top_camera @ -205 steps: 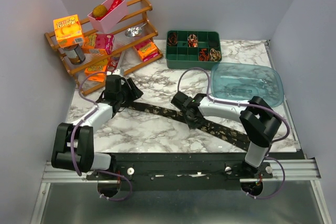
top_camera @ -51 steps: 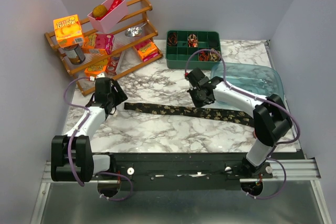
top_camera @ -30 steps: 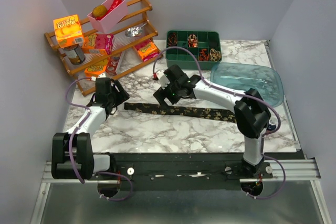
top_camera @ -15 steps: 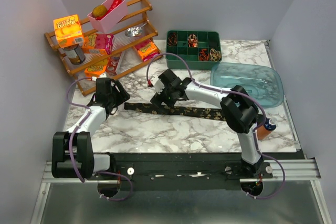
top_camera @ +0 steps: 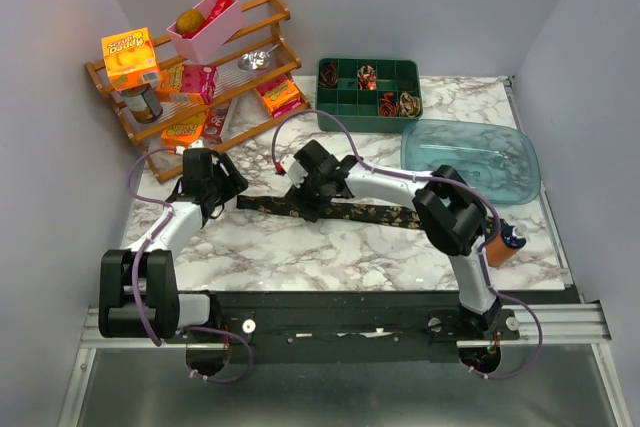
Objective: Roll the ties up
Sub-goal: Roll the tie at the center of the board.
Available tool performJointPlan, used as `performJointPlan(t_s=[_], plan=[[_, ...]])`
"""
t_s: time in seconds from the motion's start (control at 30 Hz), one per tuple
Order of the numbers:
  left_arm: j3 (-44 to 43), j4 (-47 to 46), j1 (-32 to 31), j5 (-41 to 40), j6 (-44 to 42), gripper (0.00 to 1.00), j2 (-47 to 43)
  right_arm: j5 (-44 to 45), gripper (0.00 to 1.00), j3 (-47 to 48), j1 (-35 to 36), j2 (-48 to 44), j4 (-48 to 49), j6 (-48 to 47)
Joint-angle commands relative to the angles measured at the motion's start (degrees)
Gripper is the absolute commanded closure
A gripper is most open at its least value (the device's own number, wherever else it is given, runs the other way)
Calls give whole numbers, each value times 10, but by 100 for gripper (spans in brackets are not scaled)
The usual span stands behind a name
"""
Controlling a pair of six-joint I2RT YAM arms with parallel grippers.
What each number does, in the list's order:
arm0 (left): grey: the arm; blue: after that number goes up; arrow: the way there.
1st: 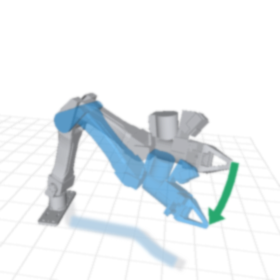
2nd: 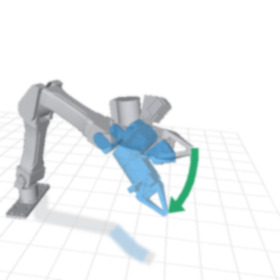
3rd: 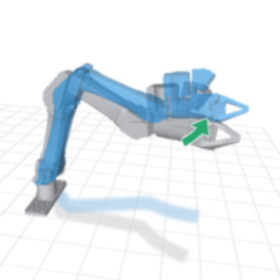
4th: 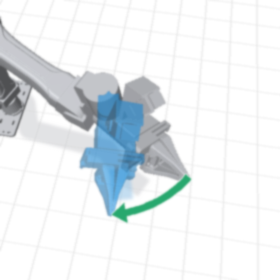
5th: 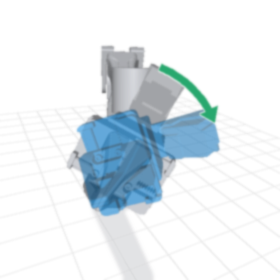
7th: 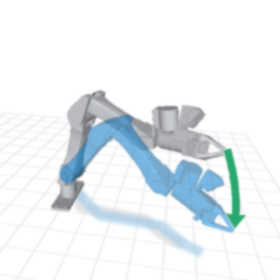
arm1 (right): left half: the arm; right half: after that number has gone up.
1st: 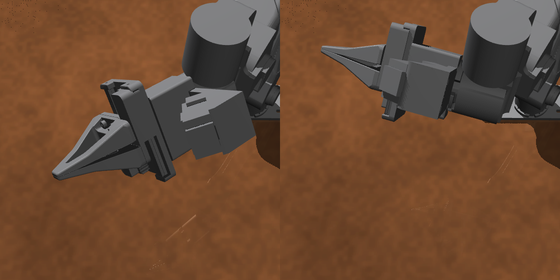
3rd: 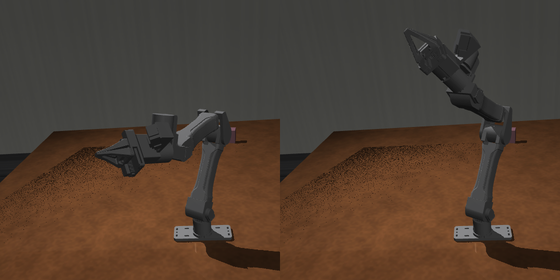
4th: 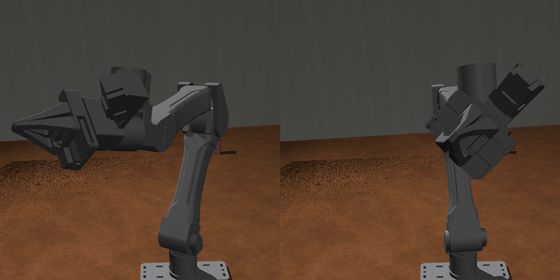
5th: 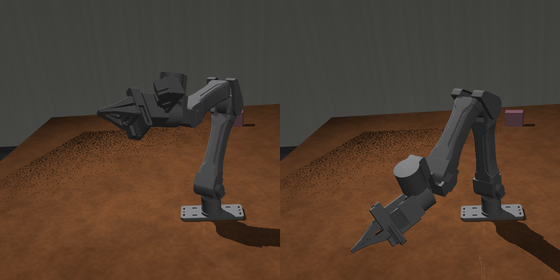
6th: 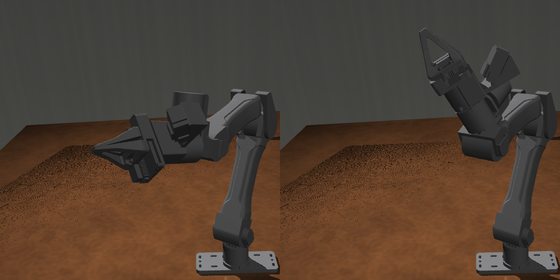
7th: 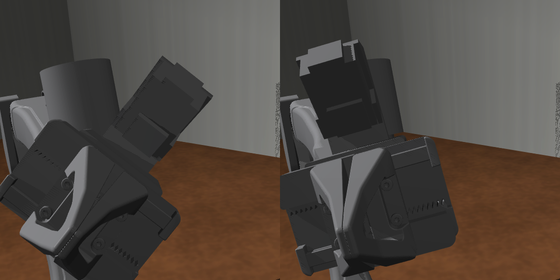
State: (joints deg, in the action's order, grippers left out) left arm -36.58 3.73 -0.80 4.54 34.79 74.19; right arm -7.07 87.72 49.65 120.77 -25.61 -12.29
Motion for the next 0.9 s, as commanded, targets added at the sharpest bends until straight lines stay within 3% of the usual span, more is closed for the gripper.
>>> performJointPlan(t_s=[0.0,0.13,0.37,0.87], plan=[[5,-10,3,0,1,25,-2,14,23,-23,7,26,-6,-8],[5,-9,3,-1,1,25,-5,14,36,-31,9,24,-6,-15],[5,-7,3,-7,0,25,-10,8,46,-51,12,7,-1,-23],[19,-21,3,4,0,25,-12,58,46,-150,12,-48,-5,-23]])
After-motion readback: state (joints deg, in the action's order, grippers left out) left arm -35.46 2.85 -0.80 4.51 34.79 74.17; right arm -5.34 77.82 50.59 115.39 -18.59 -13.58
